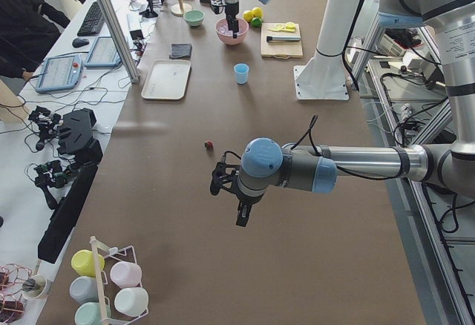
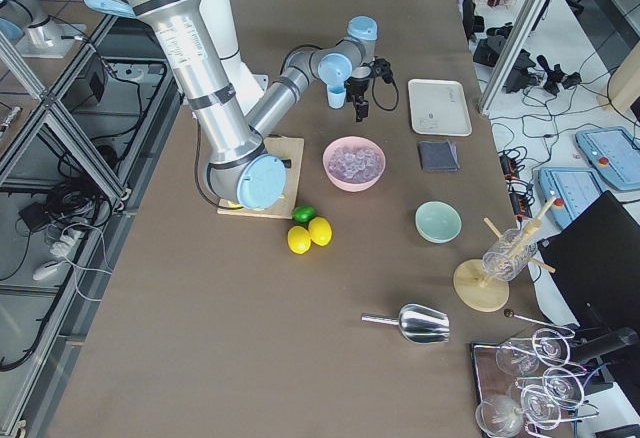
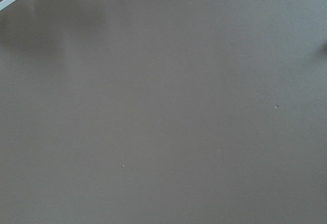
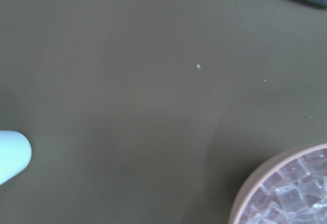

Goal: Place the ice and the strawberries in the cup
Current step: 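Move the right gripper back over the pink ice bowl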

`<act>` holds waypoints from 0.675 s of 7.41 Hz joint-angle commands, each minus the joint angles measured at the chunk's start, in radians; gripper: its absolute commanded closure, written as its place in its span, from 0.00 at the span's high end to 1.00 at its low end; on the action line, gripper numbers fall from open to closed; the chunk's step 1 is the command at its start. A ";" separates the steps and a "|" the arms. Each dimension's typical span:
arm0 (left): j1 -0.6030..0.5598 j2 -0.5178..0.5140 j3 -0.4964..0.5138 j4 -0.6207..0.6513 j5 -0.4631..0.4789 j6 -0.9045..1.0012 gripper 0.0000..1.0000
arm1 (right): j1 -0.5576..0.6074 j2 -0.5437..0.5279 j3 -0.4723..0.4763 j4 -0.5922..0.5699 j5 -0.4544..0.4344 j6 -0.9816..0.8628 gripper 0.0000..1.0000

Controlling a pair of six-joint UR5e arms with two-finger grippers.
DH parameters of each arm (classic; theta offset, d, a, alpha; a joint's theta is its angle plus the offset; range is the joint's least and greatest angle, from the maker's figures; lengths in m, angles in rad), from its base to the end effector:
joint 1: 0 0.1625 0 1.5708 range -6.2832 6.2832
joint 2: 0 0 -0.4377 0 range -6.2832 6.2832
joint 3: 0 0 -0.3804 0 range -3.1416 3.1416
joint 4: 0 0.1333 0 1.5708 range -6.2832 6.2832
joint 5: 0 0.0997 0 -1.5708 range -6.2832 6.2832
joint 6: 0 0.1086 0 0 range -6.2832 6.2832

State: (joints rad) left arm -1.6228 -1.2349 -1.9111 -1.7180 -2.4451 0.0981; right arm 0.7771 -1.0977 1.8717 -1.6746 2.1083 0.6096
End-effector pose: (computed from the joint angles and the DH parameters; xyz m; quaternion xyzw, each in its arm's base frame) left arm -0.0679 -0.3421 0.6279 0.1001 0.4158 0.0529 0.9024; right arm -0.3787 -0.4814 0.2974 0.0803 -0.3962 -0.1706 0.8986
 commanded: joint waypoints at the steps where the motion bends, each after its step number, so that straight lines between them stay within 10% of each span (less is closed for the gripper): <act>1: 0.001 0.000 0.001 0.000 0.000 0.000 0.98 | 0.068 -0.043 0.001 -0.066 0.019 -0.181 1.00; 3: 0.000 0.000 0.000 0.000 0.000 0.000 0.98 | 0.093 -0.089 -0.011 -0.066 0.018 -0.252 0.98; 5: 0.000 0.000 0.001 0.000 0.000 0.000 0.98 | 0.106 -0.119 -0.022 -0.066 0.018 -0.319 0.71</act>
